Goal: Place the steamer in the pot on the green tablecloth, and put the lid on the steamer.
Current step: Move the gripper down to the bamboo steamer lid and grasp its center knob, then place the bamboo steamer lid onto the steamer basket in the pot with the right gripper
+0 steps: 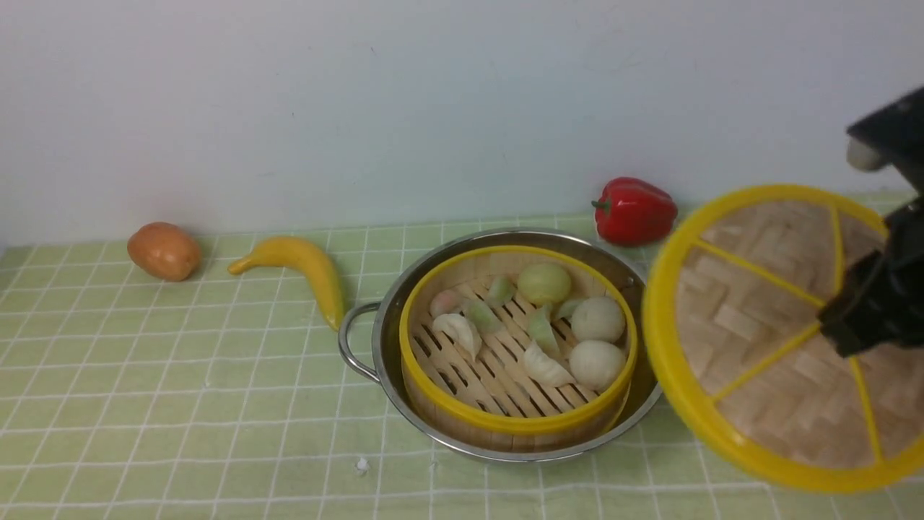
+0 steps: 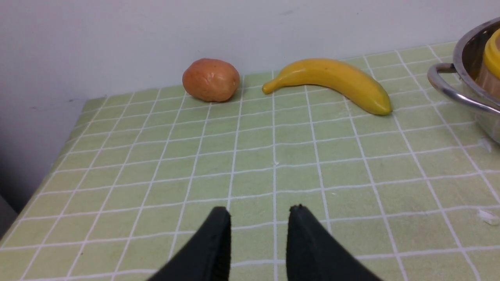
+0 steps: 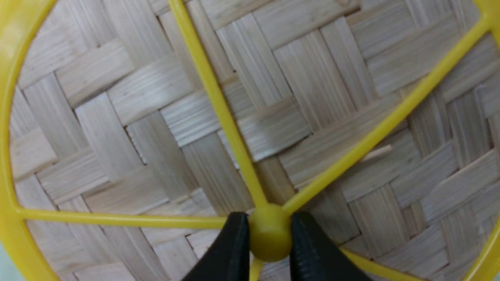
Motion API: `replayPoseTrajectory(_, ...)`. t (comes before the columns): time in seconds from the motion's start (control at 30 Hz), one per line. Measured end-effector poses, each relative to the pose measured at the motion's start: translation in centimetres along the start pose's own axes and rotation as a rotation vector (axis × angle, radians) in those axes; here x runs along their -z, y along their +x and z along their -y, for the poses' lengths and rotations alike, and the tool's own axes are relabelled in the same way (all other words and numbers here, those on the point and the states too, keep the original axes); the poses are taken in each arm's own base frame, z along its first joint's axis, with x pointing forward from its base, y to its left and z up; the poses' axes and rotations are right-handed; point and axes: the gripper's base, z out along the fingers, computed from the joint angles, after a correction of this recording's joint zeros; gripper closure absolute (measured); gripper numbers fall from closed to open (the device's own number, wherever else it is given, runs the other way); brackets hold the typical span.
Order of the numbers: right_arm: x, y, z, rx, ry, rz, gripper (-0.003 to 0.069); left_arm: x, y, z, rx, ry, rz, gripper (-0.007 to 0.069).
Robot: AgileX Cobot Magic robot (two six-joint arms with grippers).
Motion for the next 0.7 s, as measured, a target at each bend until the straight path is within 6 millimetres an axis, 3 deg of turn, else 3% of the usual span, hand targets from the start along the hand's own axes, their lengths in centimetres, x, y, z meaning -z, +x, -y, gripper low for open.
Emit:
replayPoseTrajectory(0.03, 0.0, 0.0, -0.1, 0.003, -0.008, 0.005, 0.0512, 0.0, 0.0, 0.0, 0.0, 0.0, 0.0, 0.0423)
replayPoseTrajectory(0.17, -1.9, -3.6, -1.1, 0.087, -0.138, 0.099, 0.0512, 0.0, 0.0, 0.0, 0.0, 0.0, 0.001, 0.0423)
replayPoseTrajectory(0.23, -5.3, -6.4, -2.3, 0.181, -0.187, 0.115, 0.0512, 0.0, 0.0, 0.0, 0.0, 0.0, 0.001, 0.0423)
replayPoseTrajectory(0.27, -5.3, -6.4, -2.3, 0.183, -0.187, 0.117, 0.0512, 0.0, 0.0, 0.0, 0.0, 0.0, 0.001, 0.0423)
replayPoseTrajectory(0.47, -10.4, -9.4, -4.8, 0.294, -0.234, 0.085, 0.0512, 0.0, 0.0, 0.0, -0.001, -0.001, 0.001, 0.0412)
replayPoseTrajectory(0.7, -14.0, -10.9, -6.4, 0.32, -0.256, 0.054, 0.0512, 0.0, 0.0, 0.0, -0.001, -0.001, 0.001, 0.0403)
